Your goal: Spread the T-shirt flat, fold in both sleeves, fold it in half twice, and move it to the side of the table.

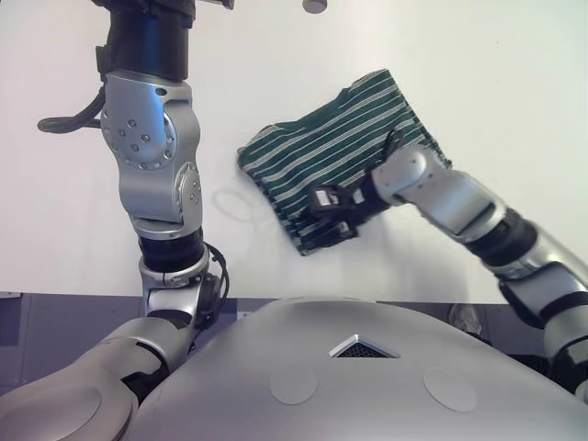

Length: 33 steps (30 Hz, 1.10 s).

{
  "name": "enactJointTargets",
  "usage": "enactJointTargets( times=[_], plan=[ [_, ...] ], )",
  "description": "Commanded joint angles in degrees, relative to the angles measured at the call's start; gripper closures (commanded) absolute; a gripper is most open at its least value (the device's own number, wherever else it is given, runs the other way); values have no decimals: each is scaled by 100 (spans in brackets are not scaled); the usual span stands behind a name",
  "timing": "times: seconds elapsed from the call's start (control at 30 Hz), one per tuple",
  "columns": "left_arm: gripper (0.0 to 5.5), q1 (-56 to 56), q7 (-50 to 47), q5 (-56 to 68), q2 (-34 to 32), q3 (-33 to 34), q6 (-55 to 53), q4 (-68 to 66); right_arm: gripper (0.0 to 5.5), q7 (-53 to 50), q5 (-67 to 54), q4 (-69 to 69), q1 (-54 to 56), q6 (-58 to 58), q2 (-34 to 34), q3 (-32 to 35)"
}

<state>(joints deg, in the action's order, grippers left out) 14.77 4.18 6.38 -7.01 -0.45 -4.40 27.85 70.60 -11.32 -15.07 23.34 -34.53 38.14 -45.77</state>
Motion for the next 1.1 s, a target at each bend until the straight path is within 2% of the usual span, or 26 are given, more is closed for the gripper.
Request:
enactJointTargets(
  times=[0.03,0.17,0.23,0.3,0.4,0.47,0.53,0.6,0.73,0.83,0.97,1.1],
  plan=[
    [410,-340,490,-223,-212,-580,83,72,261,741,2350,2134,-279,3644,2861,-591],
    [410,-576,1075,-455,-511,-1338,-23,-113,261,1166,2463,2659,-28,5537,3516,-98],
    [410,-613,1270,-628,-642,-1628,-79,-259,261,1572,2120,2668,22,5939,3786,196],
    [410,-611,1413,-762,-747,-1744,-69,-406,261,2036,1162,2220,-75,5639,4065,527],
    [410,-378,1503,-919,-754,-1800,-151,-643,261,2187,-871,1123,132,4224,4491,1099],
    [410,-135,1606,-1101,-673,-2064,-419,-903,261,2187,-1742,778,614,3394,4488,1624],
    [410,63,1696,-1344,-540,-2416,-739,-1116,261,2181,-1835,738,1001,2981,4232,2002],
    [410,194,1873,-1557,-501,-2764,-1040,-1235,261,1758,-842,1105,1159,3274,3658,2004],
    [410,202,1846,-1801,-505,-2814,-1125,-1222,261,-549,1536,2322,557,4206,1822,1350],
    [410,136,1803,-1774,-493,-2607,-1174,-1053,261,-1781,2760,3295,201,4639,1125,1039],
    [410,50,1661,-1702,-419,-2279,-1222,-820,261,-1830,3465,4103,-11,5033,693,539],
    [410,-55,1544,-1653,-347,-2038,-1229,-802,261,-2357,4003,5091,402,5892,-177,167]
  ],
)
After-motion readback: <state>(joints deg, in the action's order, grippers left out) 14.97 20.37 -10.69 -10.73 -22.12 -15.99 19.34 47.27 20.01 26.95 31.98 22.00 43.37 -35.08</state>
